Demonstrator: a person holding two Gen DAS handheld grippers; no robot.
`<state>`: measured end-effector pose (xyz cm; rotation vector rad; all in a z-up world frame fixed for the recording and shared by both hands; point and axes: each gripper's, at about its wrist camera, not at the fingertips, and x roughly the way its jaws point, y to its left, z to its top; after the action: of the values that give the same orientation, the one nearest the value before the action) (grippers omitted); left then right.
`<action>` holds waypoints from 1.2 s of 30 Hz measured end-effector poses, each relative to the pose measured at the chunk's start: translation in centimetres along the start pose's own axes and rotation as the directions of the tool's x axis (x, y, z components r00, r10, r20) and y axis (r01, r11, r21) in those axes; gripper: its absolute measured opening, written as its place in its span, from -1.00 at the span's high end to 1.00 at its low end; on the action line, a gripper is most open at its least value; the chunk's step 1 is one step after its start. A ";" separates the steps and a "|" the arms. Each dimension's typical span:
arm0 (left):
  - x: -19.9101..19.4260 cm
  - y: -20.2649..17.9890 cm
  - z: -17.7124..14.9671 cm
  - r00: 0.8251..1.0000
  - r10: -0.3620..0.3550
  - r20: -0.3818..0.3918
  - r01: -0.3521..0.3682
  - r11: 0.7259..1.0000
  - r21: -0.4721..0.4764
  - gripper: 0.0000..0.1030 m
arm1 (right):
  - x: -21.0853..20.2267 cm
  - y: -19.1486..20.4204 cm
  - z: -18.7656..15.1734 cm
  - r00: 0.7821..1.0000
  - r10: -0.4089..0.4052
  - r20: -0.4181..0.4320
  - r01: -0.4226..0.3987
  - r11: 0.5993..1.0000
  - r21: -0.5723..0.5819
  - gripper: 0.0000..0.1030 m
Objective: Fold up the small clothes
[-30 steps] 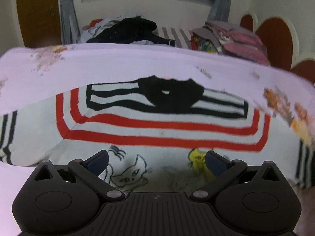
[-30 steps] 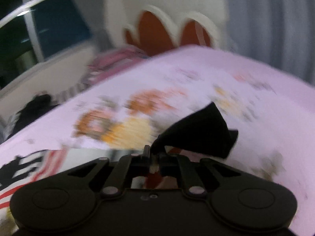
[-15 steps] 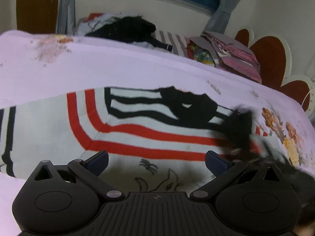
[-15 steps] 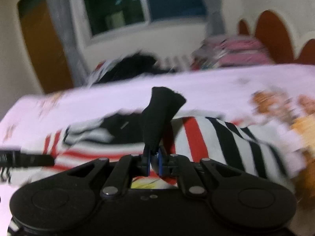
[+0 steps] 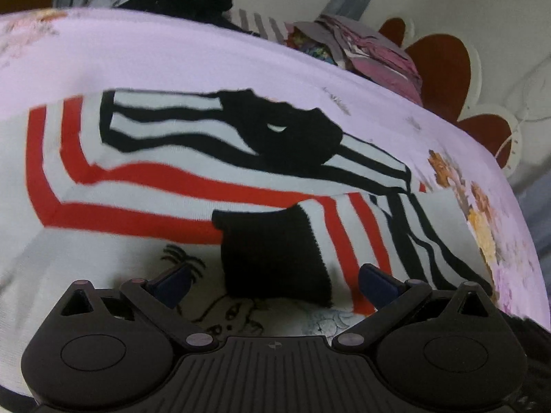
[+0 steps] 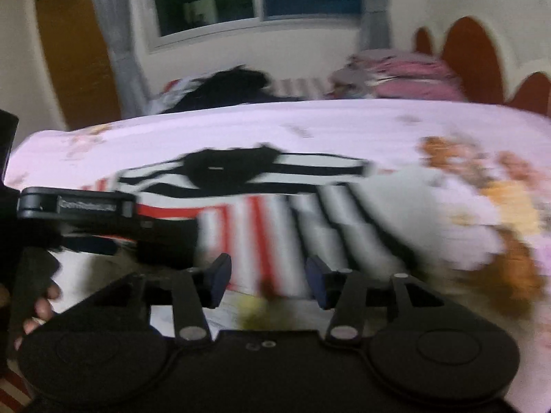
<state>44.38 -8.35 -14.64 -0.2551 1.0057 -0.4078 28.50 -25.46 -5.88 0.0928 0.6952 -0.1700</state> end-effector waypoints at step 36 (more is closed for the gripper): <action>-4.1 5.2 0.3 0.965 0.181 0.189 -0.172 0.983 -0.062 0.44 | 1.6 -8.2 -2.0 0.993 -0.039 -0.111 0.058 0.984 0.166 0.39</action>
<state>43.79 -1.91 -13.37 -0.2386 0.8378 -0.1936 26.92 -33.44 -8.63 0.2492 0.7896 -0.2724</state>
